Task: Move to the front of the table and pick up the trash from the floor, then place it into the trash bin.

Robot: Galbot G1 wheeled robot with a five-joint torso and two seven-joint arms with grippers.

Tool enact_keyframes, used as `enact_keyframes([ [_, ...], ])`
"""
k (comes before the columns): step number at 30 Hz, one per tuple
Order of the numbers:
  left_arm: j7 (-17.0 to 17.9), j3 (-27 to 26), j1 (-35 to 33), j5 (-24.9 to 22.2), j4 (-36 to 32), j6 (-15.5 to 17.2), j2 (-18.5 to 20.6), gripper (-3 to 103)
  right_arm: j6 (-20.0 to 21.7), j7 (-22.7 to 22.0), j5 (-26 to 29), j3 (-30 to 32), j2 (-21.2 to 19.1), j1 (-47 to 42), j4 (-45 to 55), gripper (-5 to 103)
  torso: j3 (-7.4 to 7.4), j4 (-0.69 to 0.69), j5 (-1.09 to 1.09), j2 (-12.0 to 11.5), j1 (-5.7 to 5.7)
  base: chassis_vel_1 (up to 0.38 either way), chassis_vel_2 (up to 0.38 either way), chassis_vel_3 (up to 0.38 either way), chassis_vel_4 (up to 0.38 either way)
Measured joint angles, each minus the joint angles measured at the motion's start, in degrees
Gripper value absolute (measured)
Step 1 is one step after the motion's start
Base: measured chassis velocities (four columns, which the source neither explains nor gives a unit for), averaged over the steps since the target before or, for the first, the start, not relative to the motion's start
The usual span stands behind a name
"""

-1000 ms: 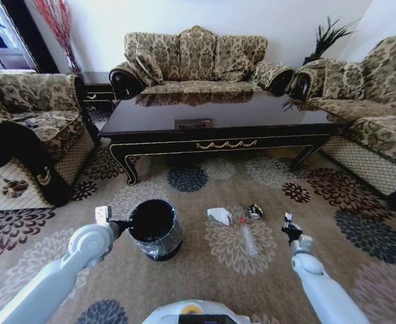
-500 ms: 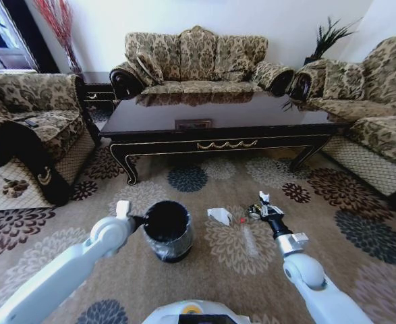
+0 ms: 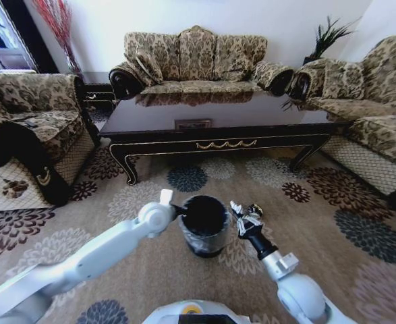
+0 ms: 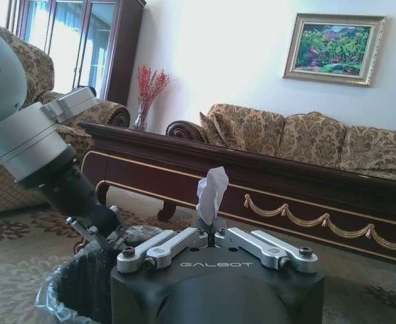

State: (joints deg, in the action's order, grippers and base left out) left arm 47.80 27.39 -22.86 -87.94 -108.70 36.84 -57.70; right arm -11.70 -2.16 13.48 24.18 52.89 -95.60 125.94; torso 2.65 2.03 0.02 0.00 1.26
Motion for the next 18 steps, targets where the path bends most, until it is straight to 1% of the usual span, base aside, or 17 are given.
enact_keyframes([
  [5,1.1,1.5,0.7,-0.6,0.1,0.1,-0.7,4,0.0,0.1,-0.8,-0.3,0.0,-0.6,0.5,0,0.00,-0.04,-0.01,0.0,0.00,0.000,0.000,0.000,0.000],
  [6,1.2,1.7,0.7,-0.7,0.1,0.2,-0.7,4,0.0,0.2,-1.1,-0.5,0.1,-0.9,0.6,5,0.00,-0.04,-0.02,0.0,0.00,0.000,0.000,0.000,0.000],
  [7,1.4,1.9,0.7,-0.7,0.1,0.2,-0.7,4,0.0,0.2,-1.3,-0.6,0.2,-1.1,0.6,5,0.00,-0.04,-0.02,0.0,0.00,0.000,0.000,0.000,0.000],
  [9,1.7,2.0,0.6,-0.7,-0.2,0.3,-0.5,4,0.0,0.2,-1.9,-1.1,0.5,-1.5,0.7,16,0.00,-0.03,-0.01,0.0,0.00,0.000,0.000,0.000,0.000],
  [10,1.7,2.0,0.6,-0.7,-0.2,0.3,-0.5,4,0.0,0.2,-1.9,-1.1,0.5,-1.5,0.7,16,0.00,-0.03,-0.01,0.0,0.00,0.000,0.000,0.000,0.000],
  [13,1.9,2.0,-0.1,-0.7,-1.0,0.3,0.0,4,-0.4,0.3,-3.5,-1.6,0.9,-2.0,0.4,32,0.00,-0.03,-0.02,0.0,0.00,0.000,0.000,0.000,0.000],
  [14,1.9,2.0,-0.1,-0.7,-1.0,0.3,0.0,4,-0.4,0.3,-3.5,-1.6,0.9,-2.0,0.4,32,0.00,-0.03,-0.02,0.0,0.00,0.000,0.000,0.000,0.000],
  [17,2.0,1.5,-0.5,-0.7,-1.4,0.4,0.7,4,-0.9,0.5,-4.7,-1.9,1.7,-3.0,0.1,49,0.00,-0.03,-0.02,0.0,0.00,0.000,0.000,0.000,0.000],
  [18,2.1,1.2,-0.7,-0.7,-1.6,0.5,0.9,4,-0.9,0.5,-4.9,-2.0,1.9,-3.4,0.1,49,0.00,-0.03,-0.02,0.0,0.00,0.000,0.000,0.000,0.000],
])
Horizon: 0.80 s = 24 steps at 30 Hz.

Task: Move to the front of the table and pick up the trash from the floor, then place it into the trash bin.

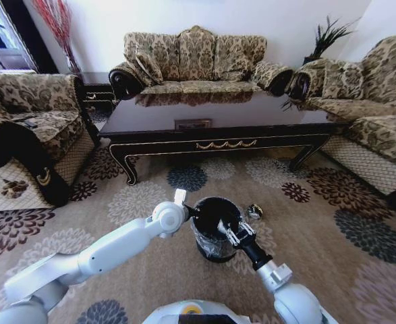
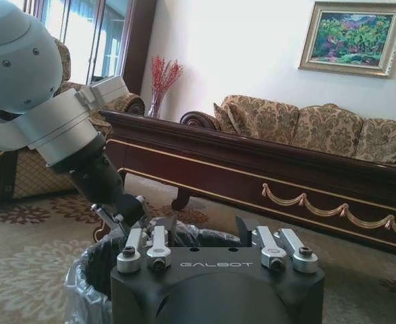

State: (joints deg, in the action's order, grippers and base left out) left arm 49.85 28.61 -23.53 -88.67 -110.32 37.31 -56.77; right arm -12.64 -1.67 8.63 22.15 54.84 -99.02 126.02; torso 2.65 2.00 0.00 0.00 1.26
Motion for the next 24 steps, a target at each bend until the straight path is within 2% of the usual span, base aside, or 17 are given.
enact_keyframes([
  [1,0.0,0.0,0.0,0.0,0.0,0.0,0.0,4,0.0,0.0,0.0,0.0,0.0,0.0,0.0,49,0.00,0.00,0.00,0.0,0.00,0.000,0.000,0.000,0.000],
  [5,0.1,-1.3,-1.2,0.2,-0.7,0.1,1.2,4,-0.1,-0.2,0.1,0.4,0.6,-0.1,0.0,71,0.00,0.02,0.00,0.0,0.00,0.000,0.000,0.000,0.000],
  [6,0.1,-1.3,-1.2,0.2,-0.7,0.1,1.2,4,-0.1,-0.2,0.1,0.4,0.6,-0.1,0.0,71,0.00,0.02,0.00,0.0,0.00,0.000,0.000,0.000,0.000],
  [8,0.1,-3.4,-3.1,1.0,-0.9,0.4,2.6,4,0.1,-0.8,2.1,1.8,1.0,0.7,0.0,82,0.00,0.02,-0.01,0.0,0.00,0.000,0.000,0.000,0.000],
  [10,0.0,-4.6,-4.0,1.4,-1.0,0.6,3.5,4,0.3,-1.1,3.3,2.5,1.1,1.1,0.0,82,0.00,0.01,-0.01,0.0,0.00,0.000,0.000,0.000,0.000],
  [13,-0.5,-10.2,-7.3,1.9,-1.0,1.4,7.0,4,1.4,-2.3,7.5,5.0,1.2,3.6,-1.1,96,0.00,-0.01,-0.01,0.0,0.00,0.000,0.000,0.000,0.000],
  [14,-0.5,-10.2,-7.3,1.9,-1.0,1.4,7.0,4,1.4,-2.3,7.5,5.0,1.2,3.6,-1.1,96,0.00,-0.01,-0.01,0.0,0.00,0.000,0.000,0.000,0.000],
  [18,-1.7,-17.4,-12.0,2.7,-1.9,2.0,10.9,4,3.3,-4.0,14.6,7.1,1.3,7.4,-4.9,100,0.00,0.00,-0.01,0.0,0.00,0.000,0.000,0.000,0.000],
  [19,-1.7,-17.4,-12.0,2.7,-1.9,2.0,10.9,4,3.3,-4.0,14.6,7.1,1.3,7.4,-4.9,100,0.00,0.00,-0.01,0.0,0.00,0.000,0.000,0.000,0.000],
  [23,-3.2,-25.0,-19.1,4.8,-3.7,2.2,13.5,4,6.0,-6.0,19.8,7.0,1.3,10.6,-11.0,100,0.00,0.00,-0.01,0.0,0.00,0.000,0.000,0.000,0.000],
  [24,-3.2,-25.0,-19.1,4.8,-3.7,2.2,13.5,4,6.0,-6.0,19.8,7.0,1.3,10.6,-11.0,100,0.00,0.00,-0.01,0.0,0.00,0.000,0.000,0.000,0.000],
])
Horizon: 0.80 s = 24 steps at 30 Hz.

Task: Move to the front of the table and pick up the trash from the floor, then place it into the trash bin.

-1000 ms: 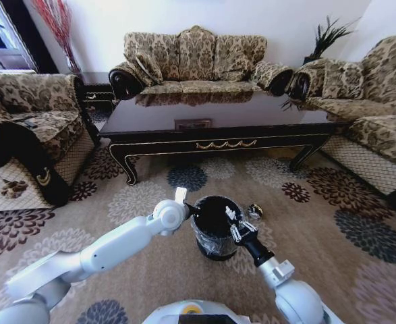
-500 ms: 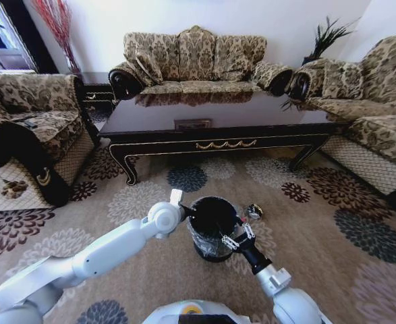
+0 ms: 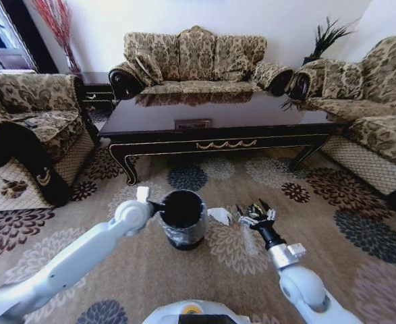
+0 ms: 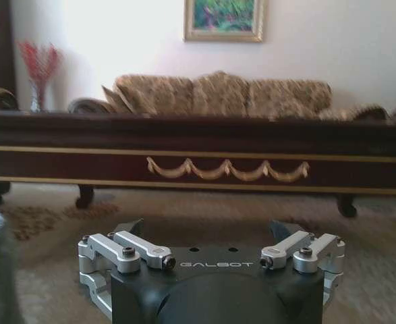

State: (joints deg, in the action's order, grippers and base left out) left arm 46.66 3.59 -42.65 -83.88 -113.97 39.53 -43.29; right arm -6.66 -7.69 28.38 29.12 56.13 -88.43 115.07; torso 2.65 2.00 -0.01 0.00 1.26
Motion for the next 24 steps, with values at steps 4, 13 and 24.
enact_keyframes([
  [4,-1.2,-3.9,-4.8,1.3,-1.6,0.0,1.7,4,1.4,-0.8,1.5,-1.1,0.3,2.1,-4.9,100,0.00,0.01,0.00,0.0,0.00,0.000,0.000,0.000,0.000],
  [13,-1.7,-8.6,-9.4,2.3,-3.8,0.0,3.1,4,4.8,-1.3,2.2,-5.2,1.5,6.6,-16.5,100,0.00,0.01,0.02,0.0,0.00,0.000,0.000,0.000,0.000],
  [24,-3.0,-8.7,-12.4,4.6,-2.8,0.2,2.3,4,13.2,-2.4,7.3,-7.5,1.1,10.5,-25.6,100,0.00,0.00,0.01,0.0,0.00,0.000,0.000,0.000,0.000],
])
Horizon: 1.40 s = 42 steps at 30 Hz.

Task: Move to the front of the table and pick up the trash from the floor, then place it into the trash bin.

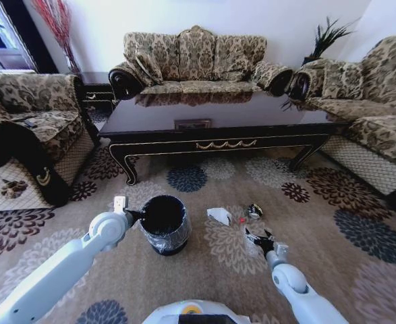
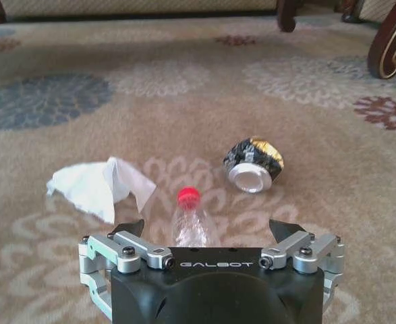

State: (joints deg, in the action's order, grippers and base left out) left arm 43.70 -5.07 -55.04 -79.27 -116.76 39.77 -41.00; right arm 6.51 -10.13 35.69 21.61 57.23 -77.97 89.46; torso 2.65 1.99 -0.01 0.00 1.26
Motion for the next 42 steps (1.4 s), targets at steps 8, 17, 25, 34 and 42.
enact_keyframes([
  [8,-0.1,0.5,-0.7,0.7,0.0,0.0,-0.8,4,-0.1,1.0,-1.3,-4.1,-0.7,2.7,-3.9,100,0.00,0.02,0.00,0.0,0.00,0.000,0.000,0.000,0.000],
  [17,-0.1,1.7,0.0,0.6,0.2,-0.1,-0.7,4,-1.9,1.5,-2.6,-7.0,0.8,7.0,-11.0,100,0.00,0.01,0.01,0.0,0.00,0.000,0.000,0.000,0.000],
  [25,-0.1,2.8,1.0,0.2,0.4,-0.1,-1.0,4,-2.9,2.7,-1.9,-8.3,0.9,9.0,-15.6,100,0.00,0.02,0.00,0.0,0.00,0.000,0.000,0.000,0.000],
  [34,0.1,3.2,1.5,0.1,0.7,-0.1,-1.2,4,-3.6,3.4,-3.2,-9.5,2.3,10.8,-19.2,101,0.00,0.01,0.01,0.0,0.00,0.000,0.000,0.000,0.000],
  [42,0.2,4.7,2.6,-0.4,0.4,-0.1,-0.9,4,-3.6,3.2,-3.2,-10.7,1.7,10.6,-19.2,65,0.00,0.01,0.00,0.0,0.00,0.000,0.000,0.000,0.000],
])
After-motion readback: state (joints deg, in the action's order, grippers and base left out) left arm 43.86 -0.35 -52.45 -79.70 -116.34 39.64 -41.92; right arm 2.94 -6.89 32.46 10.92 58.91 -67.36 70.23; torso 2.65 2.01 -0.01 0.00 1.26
